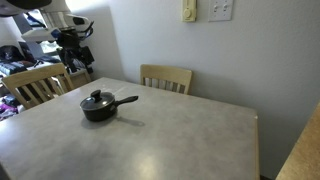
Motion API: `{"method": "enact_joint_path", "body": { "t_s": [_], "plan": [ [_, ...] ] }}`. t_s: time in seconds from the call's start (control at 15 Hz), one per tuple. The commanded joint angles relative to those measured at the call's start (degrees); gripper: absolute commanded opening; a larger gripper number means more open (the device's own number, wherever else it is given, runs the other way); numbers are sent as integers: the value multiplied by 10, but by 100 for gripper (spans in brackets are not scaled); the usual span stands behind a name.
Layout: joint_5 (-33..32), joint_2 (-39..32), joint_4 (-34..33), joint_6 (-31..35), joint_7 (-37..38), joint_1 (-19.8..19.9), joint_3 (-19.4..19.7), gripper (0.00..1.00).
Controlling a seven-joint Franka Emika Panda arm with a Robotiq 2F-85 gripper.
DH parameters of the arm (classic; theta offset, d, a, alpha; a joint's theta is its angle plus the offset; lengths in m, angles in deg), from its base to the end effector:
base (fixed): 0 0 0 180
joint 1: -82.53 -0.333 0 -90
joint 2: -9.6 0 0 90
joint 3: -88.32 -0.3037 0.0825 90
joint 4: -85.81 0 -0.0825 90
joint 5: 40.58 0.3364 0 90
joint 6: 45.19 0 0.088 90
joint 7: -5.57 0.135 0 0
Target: Remove the glass lid from the pot and place it on the table
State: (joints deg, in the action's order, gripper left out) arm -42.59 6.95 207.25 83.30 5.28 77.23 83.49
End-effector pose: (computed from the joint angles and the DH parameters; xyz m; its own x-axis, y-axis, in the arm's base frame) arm 0.5117 0.0894 0.3846 0.9765 0.2014 0.0765 0.2000 -0.9795 0.0255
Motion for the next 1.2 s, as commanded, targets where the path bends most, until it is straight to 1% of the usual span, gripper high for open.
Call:
{"method": "enact_joint_path", "body": {
  "t_s": [0.0, 0.27, 0.33, 0.4, 0.6, 0.67, 1.0, 1.13],
  "plan": [
    [-7, -82, -75, -4, -11, -11, -11, 100],
    [-10, -149, -128, -7, -25, -23, -19, 100],
    [-4, -112, -93, -2, -8, -22, -16, 100],
    [-4, -124, -100, -2, -8, -24, -17, 100],
    [-4, -124, -101, -2, -7, -24, -17, 100],
    [-11, -125, -100, 4, 6, -26, -13, 100],
    [-9, -166, -106, 35, 59, -28, -6, 100],
    [-1, -186, -111, 48, 62, -26, -6, 100]
  ]
}}
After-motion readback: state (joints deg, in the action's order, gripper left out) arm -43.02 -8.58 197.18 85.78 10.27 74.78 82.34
